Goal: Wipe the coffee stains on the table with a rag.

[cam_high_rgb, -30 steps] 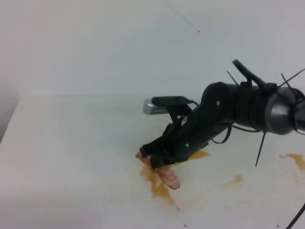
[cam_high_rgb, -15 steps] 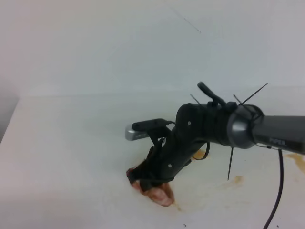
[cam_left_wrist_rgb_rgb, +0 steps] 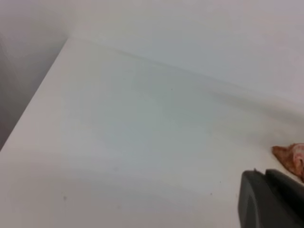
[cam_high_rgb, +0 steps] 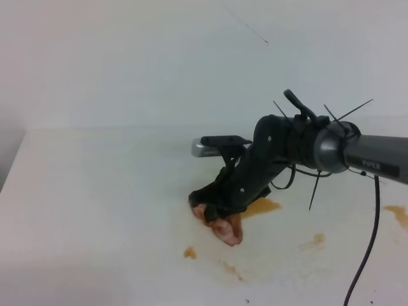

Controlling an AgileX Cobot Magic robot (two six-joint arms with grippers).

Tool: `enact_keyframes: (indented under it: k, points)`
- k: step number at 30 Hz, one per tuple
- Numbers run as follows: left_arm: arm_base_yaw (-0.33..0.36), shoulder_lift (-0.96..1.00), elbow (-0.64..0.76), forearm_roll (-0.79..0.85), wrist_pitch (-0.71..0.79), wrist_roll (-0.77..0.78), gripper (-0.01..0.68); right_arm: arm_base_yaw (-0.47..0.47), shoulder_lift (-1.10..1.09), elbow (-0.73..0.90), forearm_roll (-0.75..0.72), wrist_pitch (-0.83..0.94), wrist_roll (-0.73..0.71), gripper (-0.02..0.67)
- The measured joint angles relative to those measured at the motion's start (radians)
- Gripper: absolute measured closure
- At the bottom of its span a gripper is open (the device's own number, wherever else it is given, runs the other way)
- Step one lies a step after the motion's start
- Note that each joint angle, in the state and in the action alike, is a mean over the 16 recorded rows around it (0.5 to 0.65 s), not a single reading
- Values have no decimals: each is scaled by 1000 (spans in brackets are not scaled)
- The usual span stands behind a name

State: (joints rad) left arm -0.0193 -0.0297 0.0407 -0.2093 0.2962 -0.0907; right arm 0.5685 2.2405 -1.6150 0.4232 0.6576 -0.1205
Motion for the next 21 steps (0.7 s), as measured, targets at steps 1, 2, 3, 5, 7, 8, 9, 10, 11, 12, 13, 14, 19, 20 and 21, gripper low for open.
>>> enact_keyframes:
  k: [1,2,3,5,7,8,9,10,11,12,13,14,19,20,21]
  points:
    - [0,0,0,0,-1,0,678,-13,4,-8,-10,9,3,606]
    - [0,0,0,0,-1,0,678,-26,8,-16,-20,18,6,606]
    - [0,0,0,0,-1,0,678,-37,12,-23,-27,26,9,602]
    - [0,0,0,0,-1,0,678,-61,16,-33,-58,46,14,606]
    - [0,0,0,0,-1,0,678,-80,19,-40,-84,61,19,602]
    - [0,0,0,0,-1,0,678,-88,20,-42,-95,67,20,602]
    - [0,0,0,0,-1,0,678,-96,20,-44,-109,75,21,602]
    - [0,0,0,0,-1,0,678,-104,20,-45,-122,80,22,602]
    - [0,0,0,0,-1,0,678,-111,20,-45,-134,88,22,602]
    - [0,0,0,0,-1,0,678,-117,19,-45,-146,95,22,602]
    - [0,0,0,0,-1,0,678,-122,19,-45,-157,101,22,602]
    - [0,0,0,0,-1,0,678,-126,17,-45,-168,109,21,606]
    - [0,0,0,0,-1,0,678,-123,-6,-43,-214,129,1,602]
    - [0,0,0,0,-1,0,678,-116,-14,-43,-216,130,-5,606]
    - [0,0,0,0,-1,0,678,-107,-24,-43,-217,128,-12,606]
